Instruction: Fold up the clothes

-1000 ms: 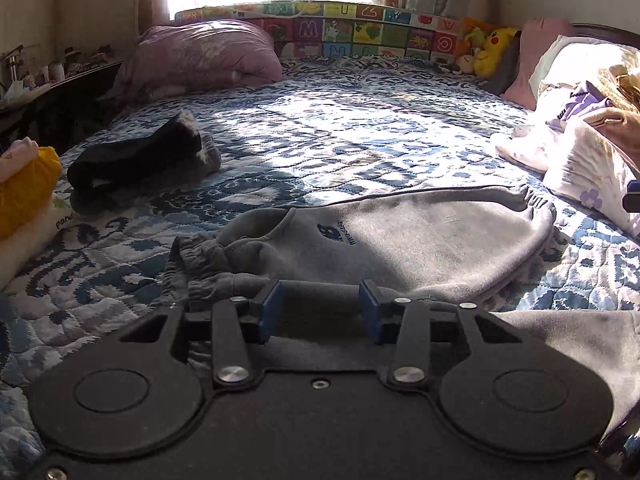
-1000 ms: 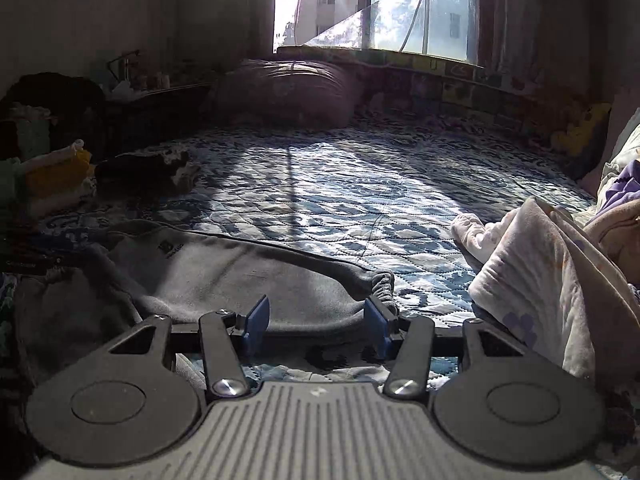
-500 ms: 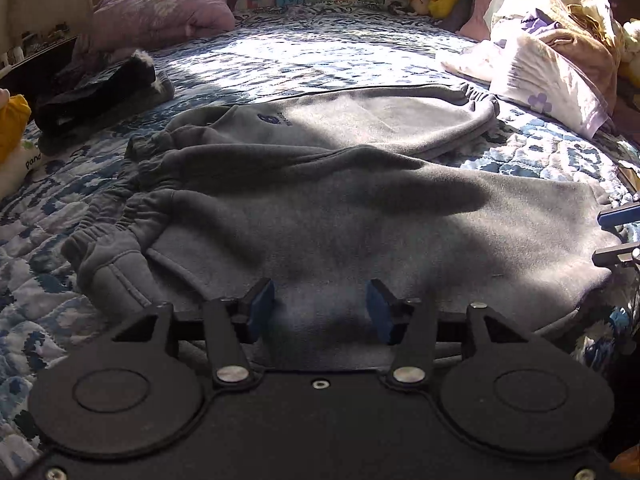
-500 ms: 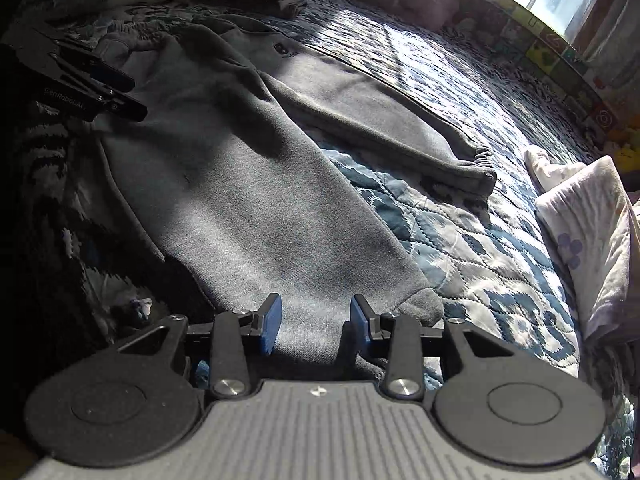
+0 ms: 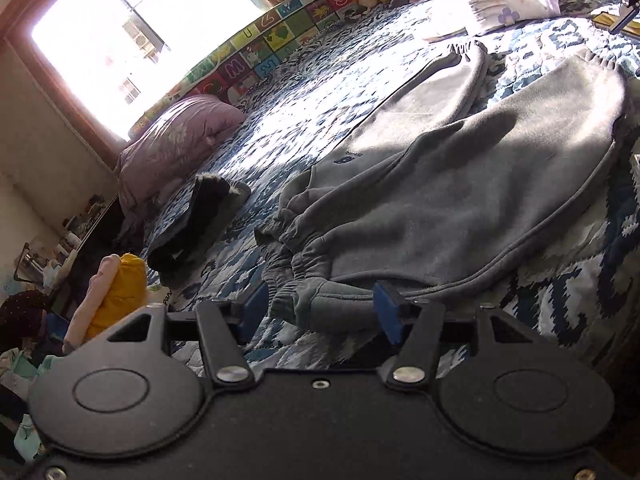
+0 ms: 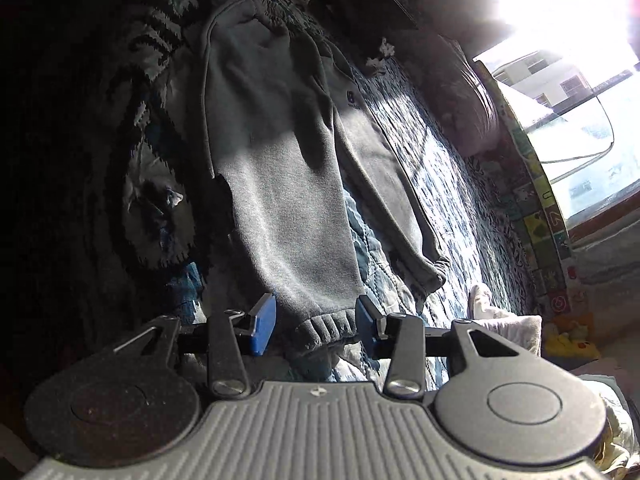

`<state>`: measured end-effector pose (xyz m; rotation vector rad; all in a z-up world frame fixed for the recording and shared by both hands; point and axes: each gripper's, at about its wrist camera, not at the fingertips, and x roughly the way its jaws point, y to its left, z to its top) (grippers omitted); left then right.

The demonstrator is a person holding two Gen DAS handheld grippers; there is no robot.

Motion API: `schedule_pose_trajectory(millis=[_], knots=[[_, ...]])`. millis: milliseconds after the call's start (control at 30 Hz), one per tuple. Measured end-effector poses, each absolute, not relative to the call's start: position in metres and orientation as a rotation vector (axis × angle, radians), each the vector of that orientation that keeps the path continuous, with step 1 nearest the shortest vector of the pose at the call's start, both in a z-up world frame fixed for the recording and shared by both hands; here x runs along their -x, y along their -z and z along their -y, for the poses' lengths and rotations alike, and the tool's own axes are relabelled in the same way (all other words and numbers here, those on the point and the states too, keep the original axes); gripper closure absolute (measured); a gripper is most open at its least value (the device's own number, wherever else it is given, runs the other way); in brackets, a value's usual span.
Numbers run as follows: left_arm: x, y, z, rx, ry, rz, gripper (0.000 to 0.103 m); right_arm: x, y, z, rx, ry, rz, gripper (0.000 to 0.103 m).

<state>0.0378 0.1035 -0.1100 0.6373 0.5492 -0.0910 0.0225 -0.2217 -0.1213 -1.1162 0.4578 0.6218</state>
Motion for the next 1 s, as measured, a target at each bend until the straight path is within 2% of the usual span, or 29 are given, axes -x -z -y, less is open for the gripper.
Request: schedule_pose_trajectory(millis=[133, 267, 367, 533, 633, 700, 800, 900, 1000], knots=[[-0.036, 0.131, -0.104, -0.741, 0.054, -0.529, 0.042, -0.034, 0.136, 0.227, 1.051, -0.633, -0.491, 0.059], [-0.041, 0.142, -0.097, -0.831, -0.003, -0.531, 0.042, -0.055, 0.118, 0.247, 0.839, -0.614, -0.526, 0.059], [-0.041, 0.145, -0.096, -0.864, 0.0, -0.524, 0.042, -0.063, 0.104, 0.258, 0.786, -0.595, -0.515, 0.058], [-0.043, 0.149, -0.097, -0.913, -0.026, -0.528, 0.041, -0.084, 0.032, 0.319, 0.447, -0.597, -0.514, 0.058], [-0.041, 0.147, -0.097, -0.893, -0.036, -0.521, 0.041, -0.081, -0.027, 0.373, 0.324, -0.59, -0.482, 0.052], [-0.04, 0.145, -0.097, -0.876, -0.042, -0.516, 0.041, -0.069, -0.061, 0.406, 0.369, -0.557, -0.483, 0.044], [-0.041, 0.141, -0.097, -0.83, -0.038, -0.511, 0.041, -0.05, -0.09, 0.44, 0.567, -0.466, -0.557, 0.04], [-0.044, 0.135, -0.1, -0.78, -0.019, -0.519, 0.041, -0.032, -0.086, 0.45, 0.635, -0.446, -0.6, 0.04], [-0.045, 0.134, -0.101, -0.74, 0.012, -0.536, 0.041, -0.024, -0.059, 0.432, 0.598, -0.451, -0.529, 0.04]])
